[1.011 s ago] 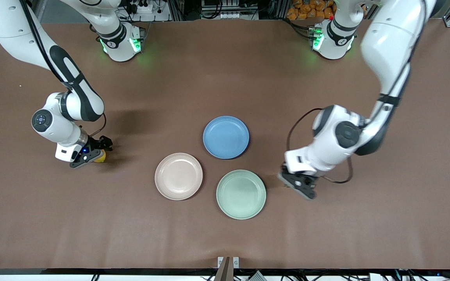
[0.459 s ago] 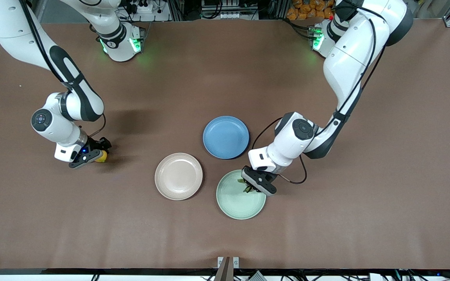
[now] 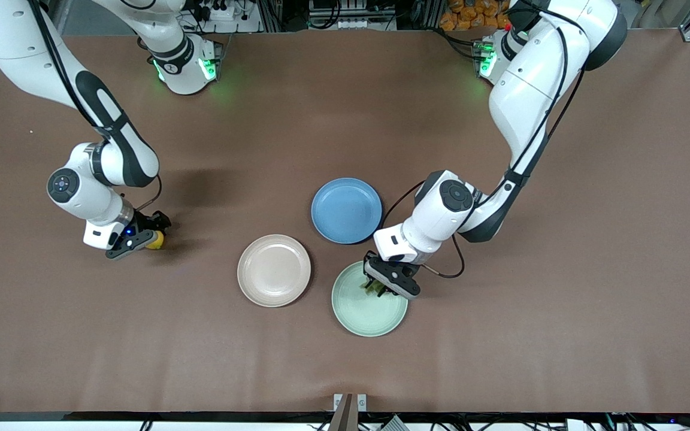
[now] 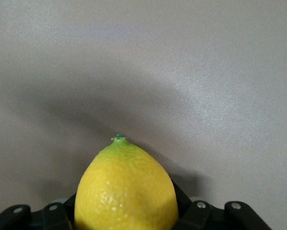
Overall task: Place lemon and lettuce in plates
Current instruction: 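Carry the lettuce over the mint green plate and release it, then lift the lemon with the right gripper while the left gripper withdraws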
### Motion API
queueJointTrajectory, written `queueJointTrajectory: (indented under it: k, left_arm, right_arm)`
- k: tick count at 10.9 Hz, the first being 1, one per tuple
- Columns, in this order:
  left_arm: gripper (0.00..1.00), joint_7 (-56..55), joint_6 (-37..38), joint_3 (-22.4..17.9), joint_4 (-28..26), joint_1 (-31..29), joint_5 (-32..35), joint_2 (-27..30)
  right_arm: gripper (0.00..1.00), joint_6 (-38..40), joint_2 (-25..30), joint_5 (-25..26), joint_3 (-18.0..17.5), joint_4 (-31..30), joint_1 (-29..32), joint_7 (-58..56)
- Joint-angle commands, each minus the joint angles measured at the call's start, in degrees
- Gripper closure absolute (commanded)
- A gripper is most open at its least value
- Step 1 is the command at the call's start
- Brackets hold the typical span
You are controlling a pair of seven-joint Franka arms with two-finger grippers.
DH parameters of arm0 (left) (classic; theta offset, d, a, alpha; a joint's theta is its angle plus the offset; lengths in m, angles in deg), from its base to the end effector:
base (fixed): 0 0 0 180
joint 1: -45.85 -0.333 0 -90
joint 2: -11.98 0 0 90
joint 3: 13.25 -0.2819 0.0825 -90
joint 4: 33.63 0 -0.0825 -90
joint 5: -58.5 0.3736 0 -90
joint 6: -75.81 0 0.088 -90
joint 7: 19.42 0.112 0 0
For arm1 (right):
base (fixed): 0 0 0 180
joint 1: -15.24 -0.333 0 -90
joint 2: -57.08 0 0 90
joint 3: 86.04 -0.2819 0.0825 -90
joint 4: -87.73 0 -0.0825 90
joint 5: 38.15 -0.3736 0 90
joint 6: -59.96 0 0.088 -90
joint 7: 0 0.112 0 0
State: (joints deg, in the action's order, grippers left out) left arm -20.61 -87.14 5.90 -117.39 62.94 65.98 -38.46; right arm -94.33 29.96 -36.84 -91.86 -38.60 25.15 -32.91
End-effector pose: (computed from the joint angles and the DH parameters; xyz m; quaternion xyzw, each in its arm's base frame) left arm 0.6164 -0.3922 0.2175 0.9251 -0.2559 0.2333 0.1557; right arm 0.5317 -0.0343 0.1396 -0.9672 -0.2532 -0.0140 0.0143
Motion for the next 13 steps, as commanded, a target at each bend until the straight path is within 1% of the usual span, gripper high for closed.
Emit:
queueJointTrajectory:
  k: [1,2,5,7,9,10,13]
  left_arm:
    - [0.0,-1.5,1.7,-1.0,0.9,0.1,-0.5,1.5]
    - [0.0,-1.4,4.7,-0.9,0.9,-0.6,-0.6,2.2]
    - [0.0,-1.1,21.2,-0.4,0.9,-3.8,-0.6,8.5]
    - [0.0,-0.8,34.3,-0.3,0.8,-6.8,-0.9,14.0]
    - [0.0,-0.2,44.9,0.0,0.8,-12.4,-1.5,17.6]
    - [0.0,0.3,49.4,0.1,0.8,-14.9,-1.8,19.2]
    - [0.0,-0.1,59.7,-0.4,0.4,-18.6,-1.1,25.2]
  right_arm:
    - [0.61,10.4,-1.2,0.9,-0.8,7.8,0.6,-0.2]
    - [0.61,14.0,-1.4,0.9,-0.8,10.4,0.6,-0.2]
    - [0.61,19.7,-1.7,0.2,-0.9,15.2,0.5,0.9]
    - [0.61,20.4,-2.1,0.1,-0.9,16.7,0.1,2.3]
    - [0.61,20.5,-2.2,0.1,-1.0,17.3,-0.5,5.7]
    - [0.61,20.5,-2.2,0.1,-1.0,17.4,-1.3,9.1]
    - [0.61,20.5,-3.6,0.0,-1.0,20.0,-4.9,20.1]
